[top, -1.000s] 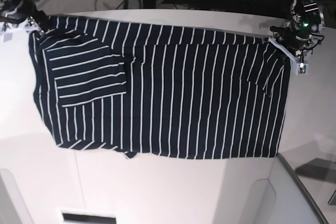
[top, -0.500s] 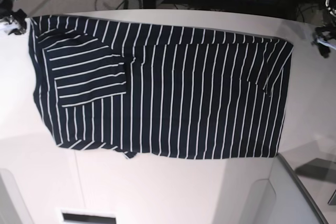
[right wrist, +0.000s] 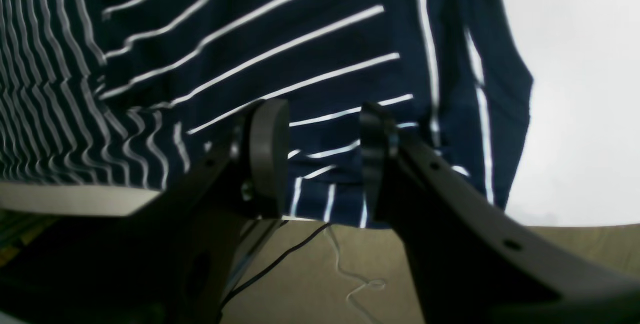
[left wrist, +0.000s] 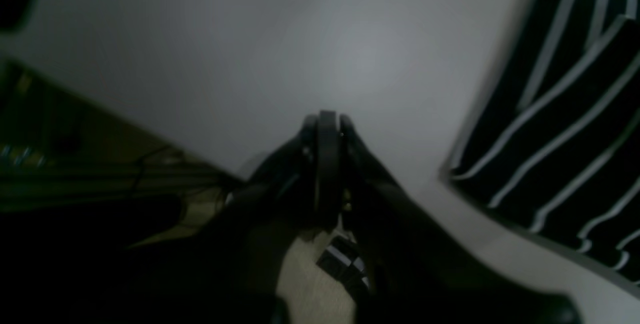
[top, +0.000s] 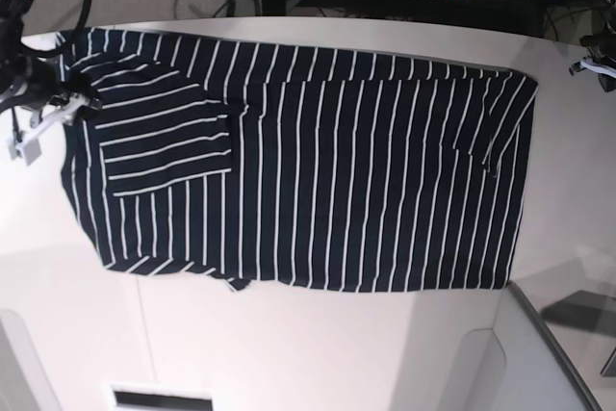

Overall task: Layout the t-shirt on the table in an organized manner, then fold the t-shirt properly
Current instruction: 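Move the right gripper down along the shirt side to grasp fabric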

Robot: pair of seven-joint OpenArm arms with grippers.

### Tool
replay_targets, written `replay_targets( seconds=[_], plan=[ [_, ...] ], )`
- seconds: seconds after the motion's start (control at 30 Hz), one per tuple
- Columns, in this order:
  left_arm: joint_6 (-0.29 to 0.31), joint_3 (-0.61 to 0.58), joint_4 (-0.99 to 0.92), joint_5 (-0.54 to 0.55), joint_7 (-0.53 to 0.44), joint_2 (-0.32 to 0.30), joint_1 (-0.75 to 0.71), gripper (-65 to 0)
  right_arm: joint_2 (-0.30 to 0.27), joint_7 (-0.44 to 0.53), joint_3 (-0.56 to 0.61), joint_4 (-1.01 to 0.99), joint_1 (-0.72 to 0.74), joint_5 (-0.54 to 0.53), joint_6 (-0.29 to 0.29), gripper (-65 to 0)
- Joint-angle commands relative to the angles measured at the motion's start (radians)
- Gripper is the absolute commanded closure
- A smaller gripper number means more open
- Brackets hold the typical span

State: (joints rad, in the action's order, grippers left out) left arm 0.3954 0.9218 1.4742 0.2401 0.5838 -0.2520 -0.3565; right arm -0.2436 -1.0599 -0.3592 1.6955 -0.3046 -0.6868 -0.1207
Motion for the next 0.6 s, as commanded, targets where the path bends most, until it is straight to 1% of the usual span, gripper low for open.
replay_targets(
  seconds=[0.0, 0.23, 0.33, 0.37, 0.43, 0.57],
  plan=[
    [0.003, 0.007, 0.015, 0.009, -0.022, -0.02, -0.003, 0.0, -0.015, 0.004, -0.007, 0.004, 0.005, -0.009, -0.003, -23.0],
    [0.003, 0.007, 0.015, 0.009, -0.023, -0.022, 0.0, 0.0, -0.023, 0.004, -0.007, -0.008, 0.005, 0.003, -0.001, -23.0],
    [0.003, 0.003, 0.015, 0.009, -0.023, -0.022, -0.003, 0.0, -0.017, 0.01, -0.007, -0.021, 0.006, 0.092, -0.001, -23.0],
    [0.003, 0.003, 0.015, 0.009, -0.023, -0.02, -0.003, 0.0, -0.015, 0.025, -0.004, -0.024, 0.006, 0.129, -0.001, -23.0],
    [0.003, 0.001, 0.013, 0.009, -0.023, -0.02, -0.005, 0.0, -0.015, 0.053, -0.001, -0.036, 0.005, 0.171, -0.003, -23.0],
    [0.003, 0.001, -0.02, 0.009, -0.023, -0.025, -0.005, 0.0, -0.015, 0.057, -0.007, -0.051, 0.005, 0.169, -0.006, -23.0]
  ],
)
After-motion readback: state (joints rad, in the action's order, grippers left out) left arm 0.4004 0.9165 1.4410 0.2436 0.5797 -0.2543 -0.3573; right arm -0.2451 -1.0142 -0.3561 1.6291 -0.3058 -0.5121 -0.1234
